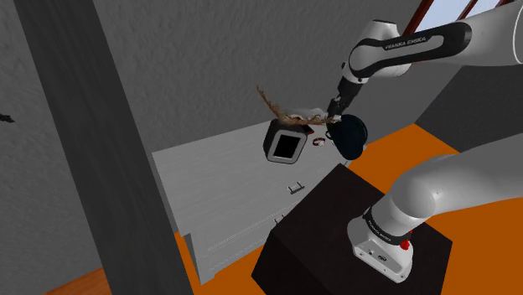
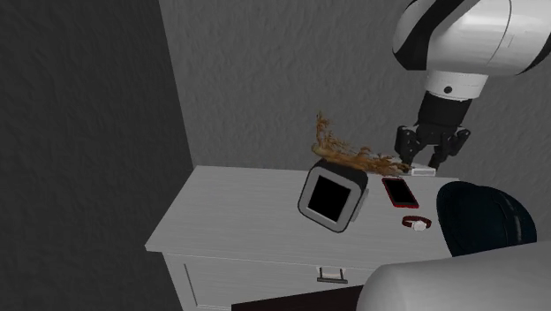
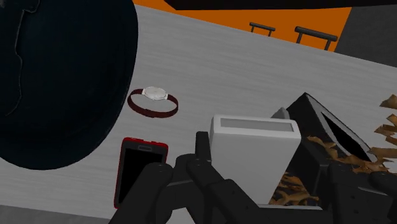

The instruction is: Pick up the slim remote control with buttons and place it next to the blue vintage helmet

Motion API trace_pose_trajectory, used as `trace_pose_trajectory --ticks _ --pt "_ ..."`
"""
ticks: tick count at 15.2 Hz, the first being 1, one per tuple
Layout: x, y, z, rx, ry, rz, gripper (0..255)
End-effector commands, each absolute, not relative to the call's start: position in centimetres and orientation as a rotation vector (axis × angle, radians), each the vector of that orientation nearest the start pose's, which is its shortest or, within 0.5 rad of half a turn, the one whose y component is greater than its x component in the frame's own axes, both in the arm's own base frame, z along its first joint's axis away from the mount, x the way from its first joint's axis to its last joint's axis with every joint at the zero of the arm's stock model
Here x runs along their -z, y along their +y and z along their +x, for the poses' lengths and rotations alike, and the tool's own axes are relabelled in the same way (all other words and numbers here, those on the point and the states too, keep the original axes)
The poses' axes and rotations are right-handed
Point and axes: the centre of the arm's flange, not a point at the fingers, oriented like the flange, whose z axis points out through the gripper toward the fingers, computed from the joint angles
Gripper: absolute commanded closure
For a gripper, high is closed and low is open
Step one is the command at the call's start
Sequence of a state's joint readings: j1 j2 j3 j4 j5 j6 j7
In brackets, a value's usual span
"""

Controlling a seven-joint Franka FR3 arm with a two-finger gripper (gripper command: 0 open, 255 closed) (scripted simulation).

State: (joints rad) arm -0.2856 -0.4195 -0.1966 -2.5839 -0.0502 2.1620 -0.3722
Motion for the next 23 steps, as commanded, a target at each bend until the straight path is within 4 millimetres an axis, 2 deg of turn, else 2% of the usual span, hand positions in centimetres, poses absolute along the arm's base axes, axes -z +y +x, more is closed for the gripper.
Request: trace_pose_trajectory --ticks 1,23 --pt "-38.8 -18.7 35.4 0.012 0.100 -3.102 255" --pt "-27.2 -18.7 35.4 0.012 0.100 -3.102 255"
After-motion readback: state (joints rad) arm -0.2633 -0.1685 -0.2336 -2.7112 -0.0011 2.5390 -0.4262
